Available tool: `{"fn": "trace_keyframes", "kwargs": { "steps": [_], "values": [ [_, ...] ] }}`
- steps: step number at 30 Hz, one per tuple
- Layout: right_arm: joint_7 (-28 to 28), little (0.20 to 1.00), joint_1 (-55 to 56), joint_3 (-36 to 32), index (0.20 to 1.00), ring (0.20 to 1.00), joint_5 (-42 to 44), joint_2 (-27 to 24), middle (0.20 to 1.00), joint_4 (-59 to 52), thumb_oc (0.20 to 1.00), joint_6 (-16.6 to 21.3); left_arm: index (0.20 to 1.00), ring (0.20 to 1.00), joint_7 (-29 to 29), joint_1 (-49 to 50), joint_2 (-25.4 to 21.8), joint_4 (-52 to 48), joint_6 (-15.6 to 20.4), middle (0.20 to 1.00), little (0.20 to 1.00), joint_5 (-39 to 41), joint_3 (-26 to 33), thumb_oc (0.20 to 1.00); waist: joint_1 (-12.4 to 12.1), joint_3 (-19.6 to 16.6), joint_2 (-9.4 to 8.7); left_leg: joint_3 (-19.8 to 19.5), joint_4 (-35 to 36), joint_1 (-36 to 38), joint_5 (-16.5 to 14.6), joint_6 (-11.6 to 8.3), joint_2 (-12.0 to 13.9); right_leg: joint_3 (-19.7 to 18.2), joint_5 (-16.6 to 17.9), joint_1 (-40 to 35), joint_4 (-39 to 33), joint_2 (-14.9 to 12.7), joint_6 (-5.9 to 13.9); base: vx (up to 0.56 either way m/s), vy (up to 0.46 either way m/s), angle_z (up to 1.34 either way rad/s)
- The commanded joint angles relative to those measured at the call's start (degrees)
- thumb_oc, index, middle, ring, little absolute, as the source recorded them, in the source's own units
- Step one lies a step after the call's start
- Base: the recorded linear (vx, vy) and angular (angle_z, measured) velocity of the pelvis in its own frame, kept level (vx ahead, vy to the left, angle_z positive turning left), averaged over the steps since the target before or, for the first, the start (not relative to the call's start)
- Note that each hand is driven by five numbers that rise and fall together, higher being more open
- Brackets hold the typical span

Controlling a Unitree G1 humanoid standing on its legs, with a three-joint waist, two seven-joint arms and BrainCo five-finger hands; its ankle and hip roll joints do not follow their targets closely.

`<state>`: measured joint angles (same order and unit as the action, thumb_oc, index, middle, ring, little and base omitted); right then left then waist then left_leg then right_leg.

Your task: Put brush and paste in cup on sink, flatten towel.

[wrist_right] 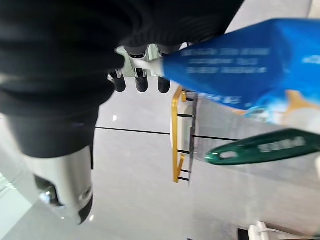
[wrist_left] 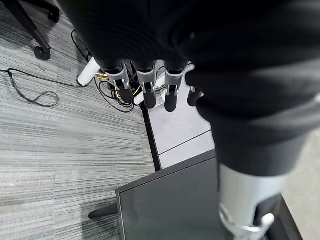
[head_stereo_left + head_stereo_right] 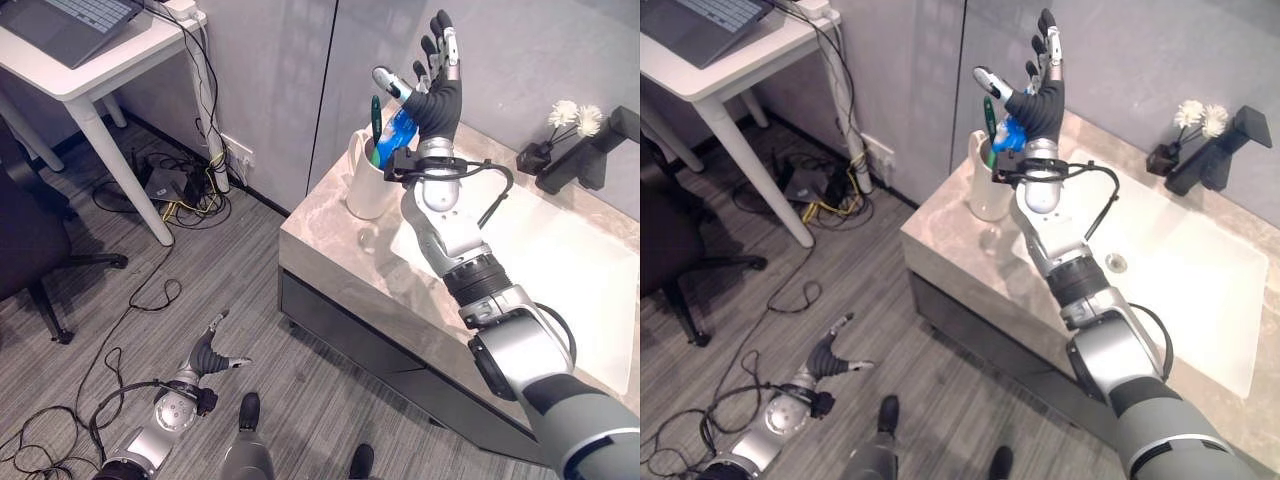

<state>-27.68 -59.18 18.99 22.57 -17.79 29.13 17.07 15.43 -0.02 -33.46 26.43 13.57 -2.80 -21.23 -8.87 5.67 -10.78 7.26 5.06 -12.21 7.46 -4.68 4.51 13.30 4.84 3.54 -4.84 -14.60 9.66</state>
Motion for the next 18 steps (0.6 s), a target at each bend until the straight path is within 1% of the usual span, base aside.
{"fn": "trace_keyframes", "kwargs": {
  "steps": [1,4,5,7,8,9,10,11,12,13,14,15,16,17,18],
  "values": [
    [-2.6,1.000,-4.7,-3.4,1.000,1.000,-5.2,-6.0,1.000,-4.9,1.000,2.6,1.000,1.000,0.6,-2.4,-0.4,0.1,1.7,1.000,1.000,-1.0,-1.9,1.000,-2.4,-1.3,0.84,-5.0,-0.1,4.7,-5.4,2.40,-1.2,-1.1,11.8,-6.0,3.3,-1.1,5.34,-0.03,0.013,0.04],
    [-4.6,1.000,-4.4,-4.5,1.000,1.000,-9.0,-8.2,1.000,-8.0,1.000,2.4,1.000,1.000,0.4,-2.6,-0.7,-0.5,1.9,1.000,1.000,-1.3,-2.0,1.000,-2.2,-1.7,0.78,-5.0,-0.2,5.0,-5.5,2.46,-1.2,-1.2,11.9,-6.2,3.5,-1.0,5.34,-0.01,0.005,0.03],
    [-6.4,1.000,-3.5,-5.7,1.000,1.000,-13.7,-11.1,1.000,-11.6,1.000,1.8,1.000,1.000,0.2,-2.8,-0.8,-1.0,2.1,1.000,1.000,-1.6,-2.1,1.000,-1.7,-2.2,0.79,-4.9,-0.2,5.5,-5.8,2.55,-1.2,-1.1,11.8,-6.4,3.8,-1.1,5.34,-0.03,0.046,0.00],
    [-7.4,1.000,-1.7,-7.1,1.000,1.000,-19.0,-15.3,1.000,-15.9,1.000,1.2,1.000,1.000,0.0,-2.5,-1.2,-3.0,2.5,1.000,1.000,-2.1,-1.3,1.000,-0.8,-2.6,0.89,-4.6,-0.2,6.2,-6.1,2.71,-1.3,-1.1,11.7,-6.4,4.5,-1.1,5.34,-0.05,0.049,0.00],
    [-8.7,1.000,-0.1,-8.6,1.000,1.000,-22.0,-17.2,1.000,-18.7,1.000,0.7,1.000,1.000,-0.2,-2.1,-1.4,-4.2,2.7,1.000,1.000,-2.2,-0.8,1.000,-0.4,-2.6,1.11,-4.4,-0.2,6.7,-6.3,2.80,-1.1,-1.1,11.6,-6.1,5.5,-1.1,5.34,-0.08,0.053,-0.02],
    [-10.5,1.000,2.1,-10.4,1.000,1.000,-26.2,-20.1,1.000,-21.0,1.000,0.0,1.000,1.000,-0.2,-1.5,-1.4,-4.9,3.0,1.000,1.000,-2.2,0.1,1.000,0.4,-2.4,1.51,-3.9,-0.3,7.2,-6.1,2.96,-0.9,-1.4,11.7,-5.4,6.9,-1.1,5.34,-0.06,0.057,-0.08],
    [-11.2,1.000,3.8,-11.9,1.000,1.000,-28.4,-21.8,1.000,-22.9,1.000,0.0,1.000,1.000,-0.1,-1.0,-1.6,-6.0,3.3,1.000,1.000,-2.2,0.9,1.000,1.0,-2.5,1.86,-3.4,-0.2,7.7,-6.5,2.96,-0.5,-1.2,11.4,-4.9,7.7,-0.9,5.34,-0.04,0.039,-0.09],
    [-11.3,1.000,4.2,-12.1,1.000,1.000,-28.7,-21.7,1.000,-23.3,1.000,-0.2,1.000,1.000,-0.2,-0.8,-1.7,-6.1,3.3,1.000,1.000,-2.2,0.9,1.000,0.9,-2.5,1.87,-3.3,-0.2,7.8,-6.5,2.94,-0.4,-1.3,11.3,-4.8,7.9,-0.8,5.34,-0.03,0.045,-0.10],
    [-12.8,1.000,6.5,-14.2,1.000,1.000,-31.9,-24.2,1.000,-24.8,1.000,-0.7,1.000,1.000,0.1,0.3,-1.9,-7.6,3.6,1.000,1.000,-1.8,2.3,1.000,1.2,-2.2,2.45,-2.1,-0.2,8.8,-6.8,2.90,0.4,0.2,10.8,-3.7,9.6,-0.6,5.34,-0.10,0.135,-0.30],
    [-15.1,1.000,9.2,-16.6,1.000,1.000,-35.4,-26.8,1.000,-27.1,1.000,-0.6,1.000,1.000,0.7,2.5,-2.2,-9.7,4.2,1.000,1.000,-1.2,4.5,1.000,1.3,-1.5,3.15,0.3,-0.1,10.5,-7.2,2.90,1.4,5.2,8.9,-1.7,11.6,-1.0,5.34,-0.14,0.201,-0.66],
    [-16.3,1.000,10.5,-17.5,1.000,1.000,-37.2,-28.7,1.000,-26.6,1.000,-1.4,1.000,1.000,1.1,4.2,-2.6,-10.7,4.2,1.000,1.000,-1.0,6.4,1.000,0.7,-1.1,3.31,2.6,-0.3,11.9,-8.0,2.76,1.8,11.5,7.9,-1.1,13.0,-1.9,5.34,-0.15,0.206,-1.11],
    [-16.8,1.000,12.2,-18.6,1.000,1.000,-37.9,-30.7,1.000,-26.5,1.000,-1.6,1.000,1.000,1.4,5.5,-2.5,-11.6,4.2,1.000,1.000,-0.9,7.7,1.000,0.9,-0.5,3.23,3.6,-0.3,12.3,-7.7,2.93,1.5,13.8,7.8,-0.5,13.5,-2.4,5.33,-0.10,0.114,-1.57],
    [-17.7,1.000,14.6,-20.4,1.000,1.000,-38.5,-33.4,1.000,-26.1,1.000,-2.5,1.000,1.000,1.4,6.5,-2.5,-11.7,4.1,1.000,1.000,-1.0,8.9,1.000,1.3,-0.1,3.19,4.7,-0.4,13.0,-8.1,2.89,1.8,16.0,7.3,-0.1,14.7,-2.9,5.34,-0.06,0.048,-1.56],
    [-17.7,1.000,14.9,-20.6,1.000,1.000,-38.5,-33.4,1.000,-26.2,1.000,-2.4,1.000,1.000,1.4,6.6,-2.6,-11.7,4.1,1.000,1.000,-1.0,8.7,1.000,1.1,-0.1,3.17,4.8,-0.4,13.2,-8.1,2.88,1.8,16.0,7.2,-0.1,14.8,-2.9,5.33,-0.03,-0.014,-1.28],
    [-18.8,1.000,18.1,-22.7,1.000,1.000,-39.7,-35.7,1.000,-26.0,1.000,-3.1,1.000,1.000,1.4,7.2,-2.1,-11.4,4.2,1.000,1.000,-1.2,9.8,1.000,2.3,0.1,3.16,5.3,-0.6,13.6,-8.2,2.87,1.9,15.5,7.1,0.2,14.5,-3.1,5.34,-0.01,-0.043,-0.77]
  ]
}}
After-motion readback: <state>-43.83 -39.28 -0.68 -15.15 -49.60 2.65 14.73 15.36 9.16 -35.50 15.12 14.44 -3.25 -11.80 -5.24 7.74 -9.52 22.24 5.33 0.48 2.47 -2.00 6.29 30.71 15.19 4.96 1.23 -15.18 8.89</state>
